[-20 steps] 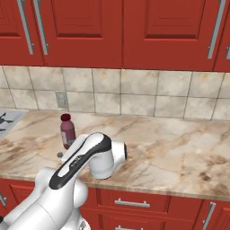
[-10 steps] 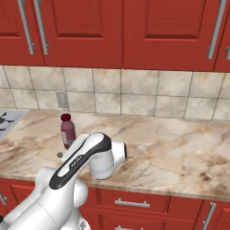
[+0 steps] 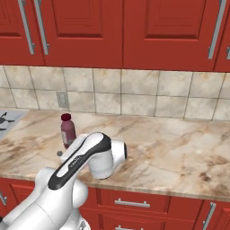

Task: Place the drinks on the dining counter in a tight cluster.

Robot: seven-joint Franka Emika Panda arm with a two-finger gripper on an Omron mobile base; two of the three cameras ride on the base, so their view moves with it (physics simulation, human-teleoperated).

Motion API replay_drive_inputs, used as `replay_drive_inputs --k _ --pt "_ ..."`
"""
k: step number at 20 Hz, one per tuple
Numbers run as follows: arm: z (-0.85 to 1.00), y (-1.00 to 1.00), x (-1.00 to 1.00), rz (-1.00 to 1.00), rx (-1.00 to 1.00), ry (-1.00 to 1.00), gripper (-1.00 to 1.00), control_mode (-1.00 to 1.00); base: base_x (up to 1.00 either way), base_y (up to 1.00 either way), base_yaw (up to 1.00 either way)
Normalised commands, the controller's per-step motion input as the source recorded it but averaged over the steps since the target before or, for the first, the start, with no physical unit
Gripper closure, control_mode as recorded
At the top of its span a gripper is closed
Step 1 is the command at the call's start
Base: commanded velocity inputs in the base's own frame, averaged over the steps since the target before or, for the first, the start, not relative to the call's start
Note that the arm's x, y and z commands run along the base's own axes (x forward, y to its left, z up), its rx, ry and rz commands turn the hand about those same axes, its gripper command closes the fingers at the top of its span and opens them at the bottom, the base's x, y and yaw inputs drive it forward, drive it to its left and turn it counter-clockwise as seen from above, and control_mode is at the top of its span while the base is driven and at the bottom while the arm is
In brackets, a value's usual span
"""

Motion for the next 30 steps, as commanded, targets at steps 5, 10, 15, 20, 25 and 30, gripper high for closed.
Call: replay_drive_inputs --k 5,10,15,20,25,30 --pt "0.33 0.0 0.0 -0.12 0.0 0.11 -1.0 -1.0 0.0 0.0 0.0" --pt "0.34 -0.01 -0.05 -0.19 -0.02 0.14 -1.0 -1.0 0.0 0.0 0.0" --pt "0.3 0.0 -0.12 -0.3 -0.13 0.17 -1.0 -1.0 0.0 0.0 0.0" --pt "0.27 0.0 -0.12 -0.35 -0.15 0.24 -1.0 -1.0 0.0 0.0 0.0" --pt "0.27 0.04 -0.05 -0.33 -0.15 0.38 -1.0 -1.0 0.0 0.0 0.0" --pt "0.46 0.12 0.0 -0.14 0.0 0.53 -1.0 -1.0 0.0 0.0 0.0"
